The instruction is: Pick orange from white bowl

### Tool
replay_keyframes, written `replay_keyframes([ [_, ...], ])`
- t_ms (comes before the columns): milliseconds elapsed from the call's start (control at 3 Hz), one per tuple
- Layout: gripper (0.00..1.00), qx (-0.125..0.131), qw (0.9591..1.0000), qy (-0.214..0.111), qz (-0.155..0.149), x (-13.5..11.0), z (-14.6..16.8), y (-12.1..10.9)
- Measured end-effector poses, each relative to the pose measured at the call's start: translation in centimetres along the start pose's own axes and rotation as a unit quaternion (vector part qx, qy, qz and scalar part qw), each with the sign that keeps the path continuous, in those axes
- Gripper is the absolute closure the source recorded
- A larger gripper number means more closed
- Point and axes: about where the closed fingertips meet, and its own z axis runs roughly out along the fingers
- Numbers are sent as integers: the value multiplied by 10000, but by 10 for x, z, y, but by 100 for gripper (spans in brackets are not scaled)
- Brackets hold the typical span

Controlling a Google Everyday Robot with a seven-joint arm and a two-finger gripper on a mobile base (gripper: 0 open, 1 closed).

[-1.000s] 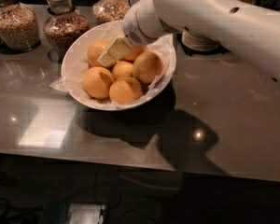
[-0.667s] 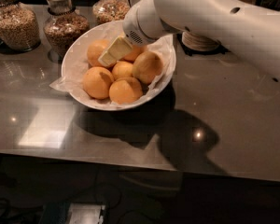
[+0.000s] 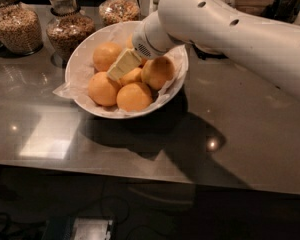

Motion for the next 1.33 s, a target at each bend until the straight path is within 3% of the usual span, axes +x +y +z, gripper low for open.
replay_keyframes([
  [333, 19, 0, 10000, 0, 0, -3, -3, -2],
  [1333, 89, 0, 10000, 0, -1, -3, -3, -1],
])
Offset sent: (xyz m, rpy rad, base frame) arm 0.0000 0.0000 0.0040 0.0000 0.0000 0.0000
